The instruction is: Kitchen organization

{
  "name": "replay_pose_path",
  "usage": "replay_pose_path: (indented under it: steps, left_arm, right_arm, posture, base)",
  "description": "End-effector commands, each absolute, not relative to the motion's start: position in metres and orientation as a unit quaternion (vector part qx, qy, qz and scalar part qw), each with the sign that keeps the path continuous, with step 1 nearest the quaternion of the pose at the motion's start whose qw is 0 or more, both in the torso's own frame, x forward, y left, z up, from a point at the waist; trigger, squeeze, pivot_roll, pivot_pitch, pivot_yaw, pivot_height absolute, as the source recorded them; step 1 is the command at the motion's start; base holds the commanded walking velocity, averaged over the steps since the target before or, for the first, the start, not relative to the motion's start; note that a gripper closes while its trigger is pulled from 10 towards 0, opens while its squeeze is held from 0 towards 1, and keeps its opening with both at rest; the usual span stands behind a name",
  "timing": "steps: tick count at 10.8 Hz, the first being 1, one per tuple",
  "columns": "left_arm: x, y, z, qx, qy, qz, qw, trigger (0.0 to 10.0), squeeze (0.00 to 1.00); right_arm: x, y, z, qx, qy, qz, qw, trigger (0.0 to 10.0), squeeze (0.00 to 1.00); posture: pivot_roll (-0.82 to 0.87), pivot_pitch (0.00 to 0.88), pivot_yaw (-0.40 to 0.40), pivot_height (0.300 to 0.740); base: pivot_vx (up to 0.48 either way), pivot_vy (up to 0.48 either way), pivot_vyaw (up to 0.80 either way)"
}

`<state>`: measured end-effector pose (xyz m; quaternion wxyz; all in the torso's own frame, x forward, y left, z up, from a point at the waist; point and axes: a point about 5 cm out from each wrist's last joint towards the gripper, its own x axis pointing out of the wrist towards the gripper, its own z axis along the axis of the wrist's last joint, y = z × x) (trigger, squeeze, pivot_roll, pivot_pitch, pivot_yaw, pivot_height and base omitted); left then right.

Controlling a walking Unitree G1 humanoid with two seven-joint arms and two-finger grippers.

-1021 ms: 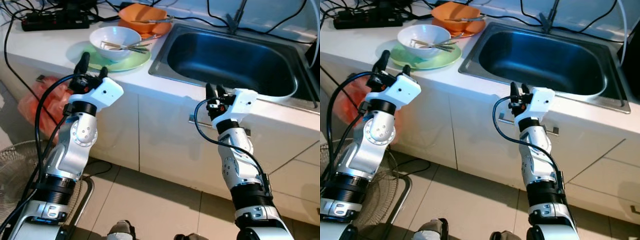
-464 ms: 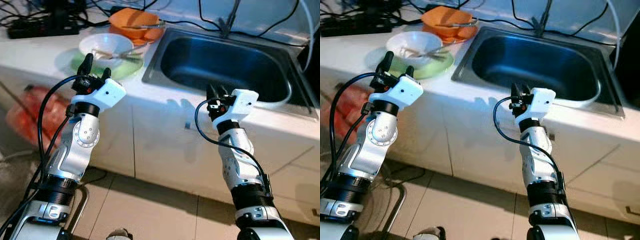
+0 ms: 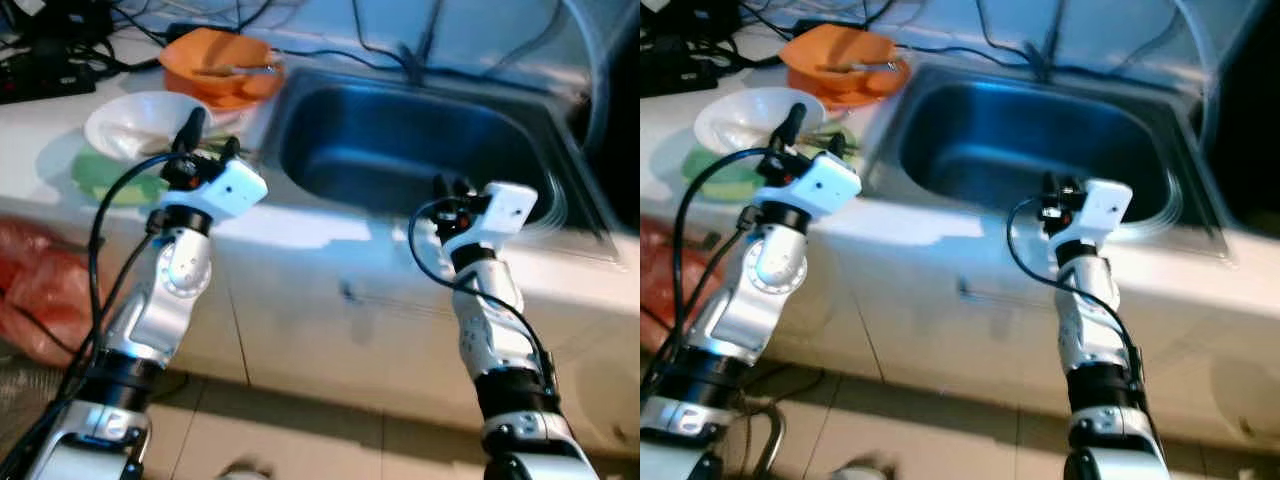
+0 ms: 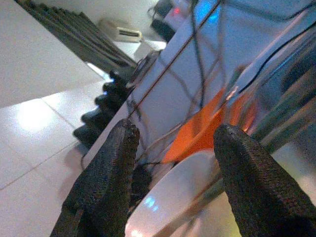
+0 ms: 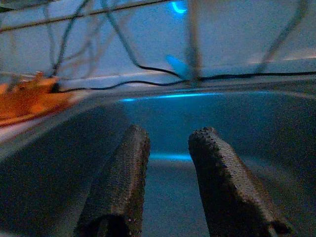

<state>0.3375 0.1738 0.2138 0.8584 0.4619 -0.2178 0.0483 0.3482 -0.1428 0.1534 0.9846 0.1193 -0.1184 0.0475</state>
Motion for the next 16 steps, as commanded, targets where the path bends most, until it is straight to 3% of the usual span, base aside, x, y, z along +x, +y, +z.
replay_pose_path:
  steps: [1, 7, 10, 16]
  left_arm:
    - [0.337, 0.171, 0.215, 0.459, -0.220, 0.045, 0.860, 10.0, 0.00]
    - [0.331, 0.162, 0.231, 0.443, -0.276, 0.039, 0.852, 10.0, 0.00]
    - [0.322, 0.137, 0.240, 0.431, -0.316, -0.039, 0.844, 10.0, 0.00]
    - [0.327, 0.141, 0.206, 0.461, -0.233, -0.070, 0.854, 10.0, 0.00]
  right_arm:
    - [0.347, -0.141, 0.154, 0.120, -0.119, 0.054, 0.984, 10.0, 0.00]
    - [0.346, -0.141, 0.157, 0.134, -0.130, 0.052, 0.981, 10.0, 0.00]
    - [0.347, -0.141, 0.157, 0.139, -0.133, 0.048, 0.980, 10.0, 0.00]
    - [0.346, -0.138, 0.152, 0.131, -0.119, 0.059, 0.983, 10.0, 0.00]
  posture:
    - [0.07, 0.090, -0.063, 0.740]
    - [0.08, 0.091, -0.062, 0.740]
    - [0.08, 0.090, -0.061, 0.740]
    - [0.08, 0.093, -0.059, 0.740]
  base:
    - [0.000, 0.000, 0.00]
    - [0.000, 0.000, 0.00]
    - [0.000, 0.000, 0.00]
    - [0.000, 0.000, 0.00]
